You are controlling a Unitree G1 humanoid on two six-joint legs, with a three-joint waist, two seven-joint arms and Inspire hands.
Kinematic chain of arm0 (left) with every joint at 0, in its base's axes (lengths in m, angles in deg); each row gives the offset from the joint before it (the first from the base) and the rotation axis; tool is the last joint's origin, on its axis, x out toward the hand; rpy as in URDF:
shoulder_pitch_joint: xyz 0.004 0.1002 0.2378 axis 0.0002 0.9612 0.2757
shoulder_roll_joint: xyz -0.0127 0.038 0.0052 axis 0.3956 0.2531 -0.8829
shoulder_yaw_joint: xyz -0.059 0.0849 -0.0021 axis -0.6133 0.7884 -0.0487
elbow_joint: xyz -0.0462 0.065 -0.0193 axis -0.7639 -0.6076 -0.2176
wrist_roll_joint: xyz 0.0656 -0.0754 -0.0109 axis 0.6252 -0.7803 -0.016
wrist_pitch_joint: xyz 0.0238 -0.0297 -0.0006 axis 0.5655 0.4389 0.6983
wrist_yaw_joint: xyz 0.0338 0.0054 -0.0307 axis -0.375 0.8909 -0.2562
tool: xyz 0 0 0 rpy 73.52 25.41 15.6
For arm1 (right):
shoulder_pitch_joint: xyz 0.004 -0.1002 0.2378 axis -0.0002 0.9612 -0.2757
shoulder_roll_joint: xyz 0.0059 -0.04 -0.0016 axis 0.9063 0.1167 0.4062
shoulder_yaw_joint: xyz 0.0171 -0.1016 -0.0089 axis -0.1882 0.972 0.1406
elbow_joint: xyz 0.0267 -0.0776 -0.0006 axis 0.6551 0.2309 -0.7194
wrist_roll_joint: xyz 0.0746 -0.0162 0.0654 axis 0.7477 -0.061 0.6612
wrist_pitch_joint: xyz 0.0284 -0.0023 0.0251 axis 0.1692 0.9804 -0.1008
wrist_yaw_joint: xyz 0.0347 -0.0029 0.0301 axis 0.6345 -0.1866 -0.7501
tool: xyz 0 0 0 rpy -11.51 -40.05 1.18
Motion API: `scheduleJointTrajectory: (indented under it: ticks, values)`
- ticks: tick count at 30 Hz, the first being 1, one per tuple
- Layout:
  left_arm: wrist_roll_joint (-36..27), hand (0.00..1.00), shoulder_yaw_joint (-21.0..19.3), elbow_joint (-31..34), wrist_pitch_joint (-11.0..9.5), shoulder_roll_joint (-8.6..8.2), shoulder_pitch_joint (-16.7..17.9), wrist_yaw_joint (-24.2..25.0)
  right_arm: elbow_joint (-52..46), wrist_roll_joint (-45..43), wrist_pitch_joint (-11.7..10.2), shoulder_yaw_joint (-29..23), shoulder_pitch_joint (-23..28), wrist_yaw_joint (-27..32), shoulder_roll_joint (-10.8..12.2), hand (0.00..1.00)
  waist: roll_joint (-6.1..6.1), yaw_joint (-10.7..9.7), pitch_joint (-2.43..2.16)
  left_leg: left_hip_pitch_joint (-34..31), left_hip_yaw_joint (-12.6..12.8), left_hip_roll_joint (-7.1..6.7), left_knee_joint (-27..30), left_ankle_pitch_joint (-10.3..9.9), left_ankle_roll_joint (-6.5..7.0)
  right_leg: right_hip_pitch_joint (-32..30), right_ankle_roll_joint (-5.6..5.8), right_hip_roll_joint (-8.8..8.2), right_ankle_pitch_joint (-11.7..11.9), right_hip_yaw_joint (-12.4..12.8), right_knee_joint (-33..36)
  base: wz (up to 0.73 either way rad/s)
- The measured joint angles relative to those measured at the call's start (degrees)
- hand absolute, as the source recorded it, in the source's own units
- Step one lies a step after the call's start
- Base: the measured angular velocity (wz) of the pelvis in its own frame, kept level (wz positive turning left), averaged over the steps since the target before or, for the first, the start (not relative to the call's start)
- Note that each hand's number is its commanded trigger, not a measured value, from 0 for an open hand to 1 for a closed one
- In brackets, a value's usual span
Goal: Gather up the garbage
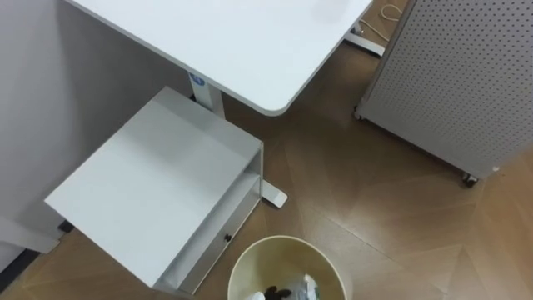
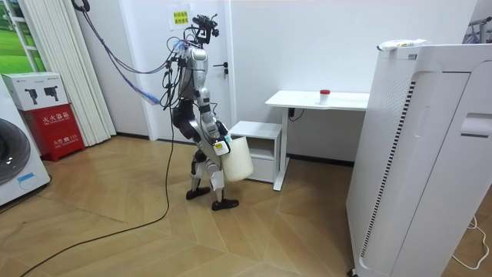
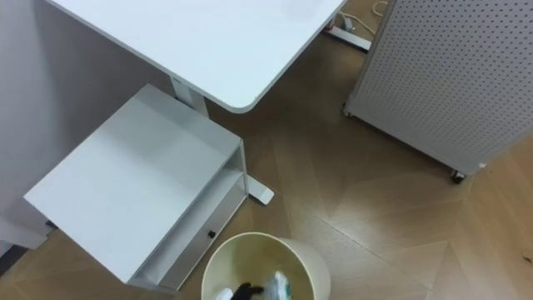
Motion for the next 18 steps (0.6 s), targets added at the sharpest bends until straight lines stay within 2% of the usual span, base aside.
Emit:
scheduleJointTrajectory:
  ticks: [4, 7, 9, 13, 18]
  values:
    - [0.07, 0.0, -0.81, -0.04, -0.49, 1.38, 0.21, -0.77, 0.5, 0.38, 0.38, -1.43, 0.94, -0.9, -0.17, 1.0, 0.06, 0.05, 0.02, 3.03, 0.09, 0.01, -1.36, 0.02, 0.07, 3.4, 0.59, 0.12, 0.24, -0.27, -2.0, 0.0]
    - [0.25, 0.0, -1.16, 0.49, -2.5, 2.63, 1.22, -0.78, 0.29, 1.15, 0.31, -1.85, 2.27, -2.23, -0.63, 1.0, 0.18, 0.06, -0.04, 5.67, 0.71, 0.03, -2.67, 0.12, 0.19, 6.08, 1.0, 0.36, 0.65, 0.08, -3.78, -0.08]
    - [2.05, 0.0, -1.45, 0.69, -2.93, 3.19, 1.76, -0.81, 0.31, 1.32, 0.34, -2.09, 2.87, -2.68, -0.88, 1.0, 0.36, 0.14, -0.14, 6.98, 1.08, 0.05, -3.4, 0.07, 0.26, 7.3, 1.21, 0.52, 0.8, 0.36, -4.54, -0.09]
    - [2.8, 0.0, -2.03, 2.76, -2.99, 4.17, 2.55, -0.93, -0.06, 0.81, 0.47, -4.62, 4.26, -3.35, -1.2, 1.0, 1.3, -0.04, -0.61, 9.47, 1.49, 0.0, -3.96, -0.24, 0.53, 9.39, 1.09, 0.63, 0.89, 0.75, -4.78, -0.07]
    - [2.54, 0.0, -4.79, 8.37, -3.3, 4.8, 4.69, -2.37, -0.86, -0.37, 0.42, -6.61, 6.74, -3.19, -2.1, 1.0, 2.2, 0.04, -1.22, 15.02, 2.23, -0.31, -6.8, -0.4, 0.78, 13.42, 1.84, 0.41, -0.26, 1.51, -4.75, -0.06]
